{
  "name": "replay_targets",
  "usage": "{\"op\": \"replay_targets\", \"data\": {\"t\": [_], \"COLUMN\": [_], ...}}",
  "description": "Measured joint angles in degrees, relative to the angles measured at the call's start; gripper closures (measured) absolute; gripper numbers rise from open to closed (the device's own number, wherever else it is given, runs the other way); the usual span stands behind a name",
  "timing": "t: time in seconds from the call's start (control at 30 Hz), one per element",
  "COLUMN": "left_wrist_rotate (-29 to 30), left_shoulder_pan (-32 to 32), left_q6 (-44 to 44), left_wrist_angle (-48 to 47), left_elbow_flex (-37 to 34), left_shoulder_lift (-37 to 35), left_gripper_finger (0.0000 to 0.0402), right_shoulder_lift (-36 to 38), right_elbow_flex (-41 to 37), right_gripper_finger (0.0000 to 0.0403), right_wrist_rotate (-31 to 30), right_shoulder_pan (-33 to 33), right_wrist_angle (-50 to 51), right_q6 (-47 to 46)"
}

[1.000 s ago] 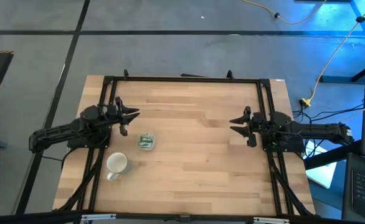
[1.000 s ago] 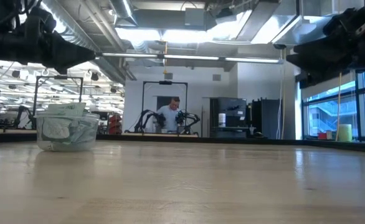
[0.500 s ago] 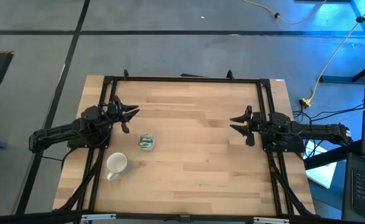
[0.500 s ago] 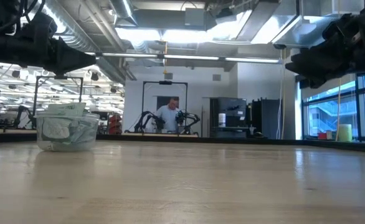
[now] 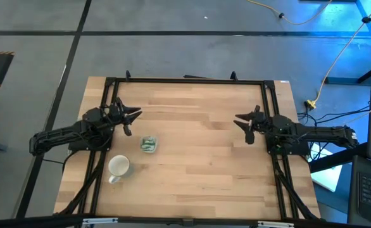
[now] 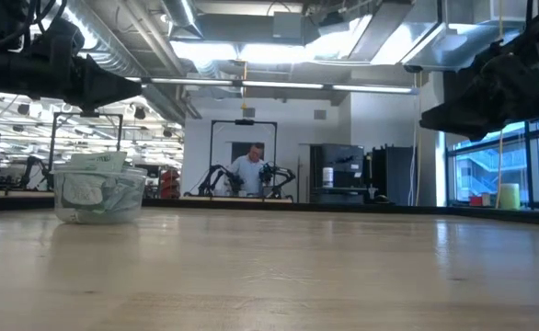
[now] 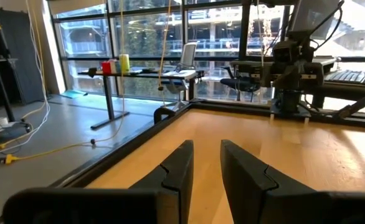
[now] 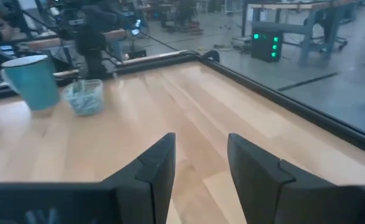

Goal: Pick and place Stevia / Truvia into bins
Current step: Return to Home Position

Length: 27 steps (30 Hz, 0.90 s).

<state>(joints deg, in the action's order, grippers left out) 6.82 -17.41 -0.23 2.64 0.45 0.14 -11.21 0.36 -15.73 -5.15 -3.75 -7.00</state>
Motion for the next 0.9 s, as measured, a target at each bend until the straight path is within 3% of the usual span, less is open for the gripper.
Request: {"op": "replay_targets", "data": {"t": [0.9], "left_wrist_rotate": [-0.03], "left_shoulder_pan": [0.00], "left_q6": [-0.04], "left_wrist_angle": [-0.02], "left_elbow_flex": [0.00], "left_shoulder_lift": [0.00], "left_gripper_finger": [0.0327], "right_shoulder_lift": [-0.03], "right_elbow_flex": [0.02], "right_gripper_finger": [0.0254], "right_wrist_rotate": [-0.13], "right_shoulder_pan": [0.04], "right_wrist_angle": [-0.15], "right_q6": [-0.20]}}
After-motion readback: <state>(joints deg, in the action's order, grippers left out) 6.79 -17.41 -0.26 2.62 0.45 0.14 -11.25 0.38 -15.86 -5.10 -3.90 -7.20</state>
